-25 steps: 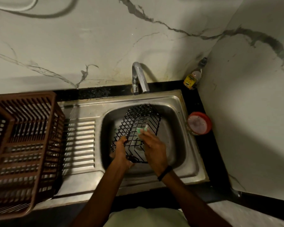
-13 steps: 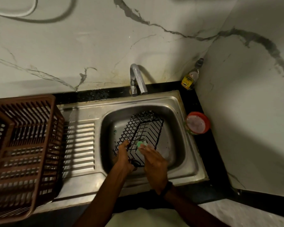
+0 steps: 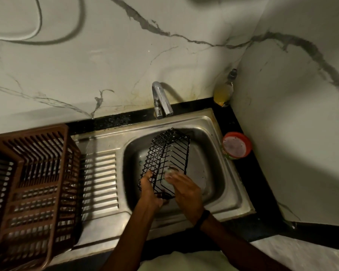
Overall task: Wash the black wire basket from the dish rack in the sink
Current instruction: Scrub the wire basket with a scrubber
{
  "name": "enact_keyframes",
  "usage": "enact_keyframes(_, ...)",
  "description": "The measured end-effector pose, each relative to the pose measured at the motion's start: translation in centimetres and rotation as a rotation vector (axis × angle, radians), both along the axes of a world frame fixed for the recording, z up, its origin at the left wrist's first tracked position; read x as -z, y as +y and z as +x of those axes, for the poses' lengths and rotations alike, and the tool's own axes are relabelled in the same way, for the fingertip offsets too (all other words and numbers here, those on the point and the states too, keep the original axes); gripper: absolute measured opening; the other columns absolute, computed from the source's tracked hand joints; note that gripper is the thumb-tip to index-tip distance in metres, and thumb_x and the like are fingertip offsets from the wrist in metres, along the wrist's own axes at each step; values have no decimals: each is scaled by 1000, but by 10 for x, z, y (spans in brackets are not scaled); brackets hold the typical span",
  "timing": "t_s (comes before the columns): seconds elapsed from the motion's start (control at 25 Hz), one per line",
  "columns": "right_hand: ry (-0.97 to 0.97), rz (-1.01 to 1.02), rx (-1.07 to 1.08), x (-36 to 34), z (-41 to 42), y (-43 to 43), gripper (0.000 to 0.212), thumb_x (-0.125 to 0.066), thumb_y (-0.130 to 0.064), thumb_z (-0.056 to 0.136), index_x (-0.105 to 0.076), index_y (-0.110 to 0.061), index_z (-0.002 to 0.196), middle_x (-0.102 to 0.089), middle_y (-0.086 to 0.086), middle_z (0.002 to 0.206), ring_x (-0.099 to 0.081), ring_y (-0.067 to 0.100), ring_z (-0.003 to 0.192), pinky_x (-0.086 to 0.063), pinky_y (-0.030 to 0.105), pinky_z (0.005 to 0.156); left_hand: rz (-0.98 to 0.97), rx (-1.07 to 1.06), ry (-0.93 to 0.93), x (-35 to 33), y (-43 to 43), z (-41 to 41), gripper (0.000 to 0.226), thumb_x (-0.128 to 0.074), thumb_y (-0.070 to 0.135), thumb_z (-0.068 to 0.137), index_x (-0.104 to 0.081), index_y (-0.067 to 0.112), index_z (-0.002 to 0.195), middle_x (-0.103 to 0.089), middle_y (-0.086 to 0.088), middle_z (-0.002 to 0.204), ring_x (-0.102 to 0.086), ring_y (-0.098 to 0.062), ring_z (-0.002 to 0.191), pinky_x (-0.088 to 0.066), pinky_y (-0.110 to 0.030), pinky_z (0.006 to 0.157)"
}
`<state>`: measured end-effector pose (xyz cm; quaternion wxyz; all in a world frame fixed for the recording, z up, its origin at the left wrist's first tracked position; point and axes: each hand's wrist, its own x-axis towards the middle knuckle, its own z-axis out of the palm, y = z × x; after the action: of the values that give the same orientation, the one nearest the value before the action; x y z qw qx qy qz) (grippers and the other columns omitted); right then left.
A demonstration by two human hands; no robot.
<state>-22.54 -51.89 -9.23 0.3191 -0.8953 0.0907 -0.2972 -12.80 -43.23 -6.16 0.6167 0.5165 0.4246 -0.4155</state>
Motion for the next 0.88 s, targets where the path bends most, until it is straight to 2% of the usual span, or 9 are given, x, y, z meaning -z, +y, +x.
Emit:
enact_keyframes(0.12,1,104,122,16,-21,-1,34,-55,5,89,-71,-10,115,-67,0,124,-61,13,118,-52,41,97,-74,-98,-15,7,5,6,69,-55,58,81,-66,9,129,-67,-23,127,-60,-43,120,-51,-57,98)
enact_keyframes(0.2,-7,75,87,5,-12,15,29,-47,-8,99,-71,-9,114,-68,4,123,-61,17,120,-47,35,105,-105,-130,-23,3,7,2,65,-50,56,87,-67,8,127,-70,-22,119,-64,-39,111,-52,-51,94)
enact_keyframes(0.28,-37,8,9,0,-7,19,37,-38,-19,106,-72,-8,112,-69,5,120,-61,17,118,-45,30,106,-157,-147,-21,0,12,-2,59,-42,51,93,-68,5,120,-71,-24,105,-63,-38,99,-49,-48,90)
enact_keyframes(0.44,3,35,177,-1,-13,-12,23,-57,-8,89,-75,-12,103,-74,5,107,-70,17,100,-59,40,82,-177,-215,-7,0,24,-3,58,-43,44,91,-64,7,130,-65,-27,128,-57,-45,120,-41,-63,107)
enact_keyframes(0.56,34,151,190,-27,24,9,21,-61,-11,89,-76,-14,104,-71,5,112,-67,17,102,-55,31,89,-191,-244,0,4,28,-8,57,-48,45,90,-65,7,129,-65,-27,127,-57,-45,121,-45,-60,103)
enact_keyframes(0.64,32,13,54,-30,38,23,27,-56,-5,88,-74,-16,105,-68,4,115,-59,12,107,-52,26,91,-182,-230,6,0,30,-13,56,-51,47,90,-66,6,125,-66,-24,124,-59,-42,115,-50,-55,96)
enact_keyframes(0.72,59,-75,-23,-23,31,18,32,-57,-3,87,-71,-19,111,-66,1,118,-59,14,110,-55,32,89,-217,-225,-6,0,36,-12,54,-50,46,90,-67,6,122,-68,-23,119,-61,-41,109,-53,-51,87)
enact_keyframes(0.8,74,-28,105,-15,17,10,32,-63,-1,82,-72,-17,109,-69,3,112,-65,19,103,-59,38,82,-226,-227,-16,5,41,-7,59,-51,48,87,-67,8,127,-68,-24,122,-60,-42,114,-56,-51,83)
enact_keyframes(0.88,65,54,158,-20,21,21,31,-63,0,83,-73,-15,107,-70,2,111,-66,19,103,-58,40,85,-231,-213,-30,6,41,-7,59,-51,49,88,-67,8,127,-67,-24,125,-60,-41,114,-57,-48,77)
